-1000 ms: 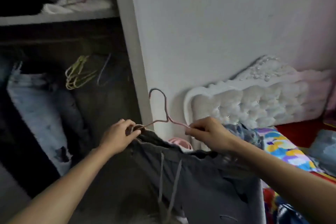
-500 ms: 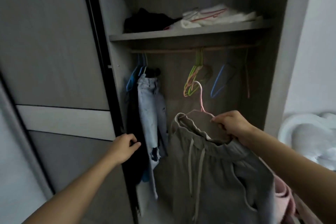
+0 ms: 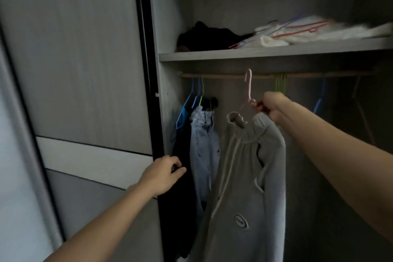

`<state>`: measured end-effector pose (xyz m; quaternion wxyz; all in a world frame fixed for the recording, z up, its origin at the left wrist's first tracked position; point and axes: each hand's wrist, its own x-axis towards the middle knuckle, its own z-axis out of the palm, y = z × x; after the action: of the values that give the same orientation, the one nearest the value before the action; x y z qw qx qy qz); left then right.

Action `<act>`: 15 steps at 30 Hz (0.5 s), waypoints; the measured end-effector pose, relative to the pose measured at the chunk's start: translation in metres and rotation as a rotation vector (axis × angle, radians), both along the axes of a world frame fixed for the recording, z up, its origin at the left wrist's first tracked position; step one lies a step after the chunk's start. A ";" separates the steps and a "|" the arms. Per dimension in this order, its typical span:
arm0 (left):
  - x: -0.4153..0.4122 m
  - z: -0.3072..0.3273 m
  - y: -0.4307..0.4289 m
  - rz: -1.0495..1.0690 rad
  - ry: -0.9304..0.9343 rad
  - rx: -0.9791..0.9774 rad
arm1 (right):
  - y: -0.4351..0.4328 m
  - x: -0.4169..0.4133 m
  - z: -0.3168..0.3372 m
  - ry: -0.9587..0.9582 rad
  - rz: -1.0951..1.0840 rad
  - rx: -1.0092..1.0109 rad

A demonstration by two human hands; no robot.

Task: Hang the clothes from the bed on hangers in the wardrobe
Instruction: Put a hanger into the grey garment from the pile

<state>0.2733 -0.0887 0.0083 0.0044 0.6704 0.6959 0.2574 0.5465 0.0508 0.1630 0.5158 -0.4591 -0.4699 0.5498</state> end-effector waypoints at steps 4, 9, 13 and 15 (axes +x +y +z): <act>-0.015 0.026 0.056 -0.007 0.059 0.066 | 0.073 -0.037 0.019 0.001 -0.027 0.072; -0.028 0.057 0.138 0.016 0.098 0.144 | 0.167 -0.079 0.024 0.069 -0.089 0.084; -0.039 0.066 0.185 0.030 0.084 0.199 | 0.213 -0.110 0.024 0.117 -0.117 0.119; -0.046 0.064 0.202 0.039 0.064 0.206 | 0.225 -0.125 0.017 0.055 -0.104 0.119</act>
<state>0.2274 0.1134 0.0727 -0.0917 0.6615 0.6785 0.3060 0.4215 0.2761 0.1796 0.5828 -0.4362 -0.4629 0.5057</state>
